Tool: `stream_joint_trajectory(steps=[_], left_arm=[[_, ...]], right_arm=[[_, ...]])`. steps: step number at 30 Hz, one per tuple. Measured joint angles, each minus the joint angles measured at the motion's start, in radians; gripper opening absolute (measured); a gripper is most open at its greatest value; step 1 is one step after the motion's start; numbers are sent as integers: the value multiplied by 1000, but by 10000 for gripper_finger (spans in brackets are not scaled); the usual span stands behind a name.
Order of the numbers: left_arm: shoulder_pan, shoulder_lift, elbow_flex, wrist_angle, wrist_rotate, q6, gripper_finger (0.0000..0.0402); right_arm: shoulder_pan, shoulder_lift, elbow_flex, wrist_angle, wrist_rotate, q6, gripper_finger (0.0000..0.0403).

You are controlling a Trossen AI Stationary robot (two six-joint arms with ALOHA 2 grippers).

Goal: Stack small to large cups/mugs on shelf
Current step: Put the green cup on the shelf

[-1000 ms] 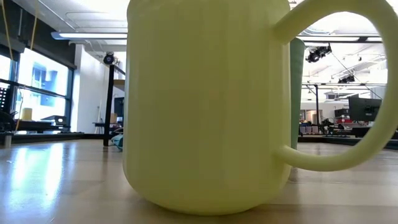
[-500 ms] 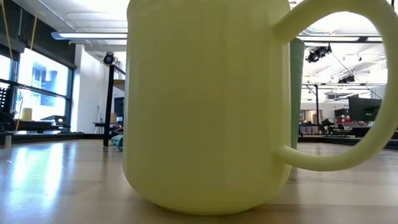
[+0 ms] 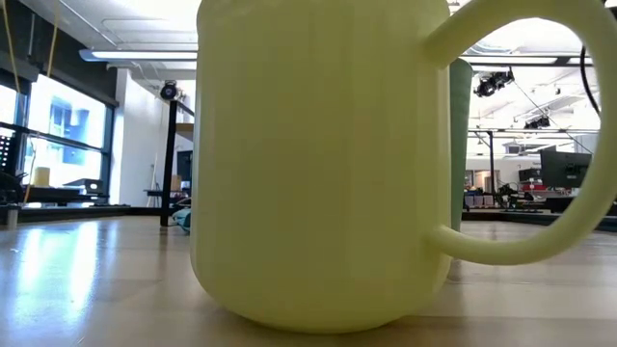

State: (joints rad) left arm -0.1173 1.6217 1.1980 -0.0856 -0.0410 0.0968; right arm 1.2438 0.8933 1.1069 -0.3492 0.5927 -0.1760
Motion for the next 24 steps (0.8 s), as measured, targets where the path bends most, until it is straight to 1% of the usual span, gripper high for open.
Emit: stream_joint_trajectory(steps=[4, 6, 8, 10, 12, 14, 17, 19, 22, 24], left_arm=[[4, 24, -2, -2, -5, -17, 150], [12, 52, 4, 22, -4, -22, 150], [18, 74, 7, -9, -4, -42, 150], [26, 111, 27, 3, 1, -48, 150], [27, 125, 45, -20, 6, -60, 150], [26, 159, 82, -8, 4, -65, 150], [26, 192, 115, -42, 5, -66, 150], [26, 203, 142, -55, 7, -60, 150], [26, 217, 170, -66, 7, -60, 150], [26, 220, 171, -77, 7, -60, 150]], right_arm=[[0, -54, -91, 82, -139, -6, 83], [0, -77, -128, 111, -172, -6, 83], [0, -98, -157, 131, -178, 0, 83], [0, -117, -180, 145, -182, 18, 83], [0, -132, -202, 162, -188, 26, 83], [-1, -145, -222, 176, -214, 41, 83], [0, -152, -240, 186, -263, 49, 83], [0, -154, -242, 158, -300, 72, 83], [0, -168, -242, 122, -298, 85, 83], [-11, -200, -242, 105, -261, 90, 83]])
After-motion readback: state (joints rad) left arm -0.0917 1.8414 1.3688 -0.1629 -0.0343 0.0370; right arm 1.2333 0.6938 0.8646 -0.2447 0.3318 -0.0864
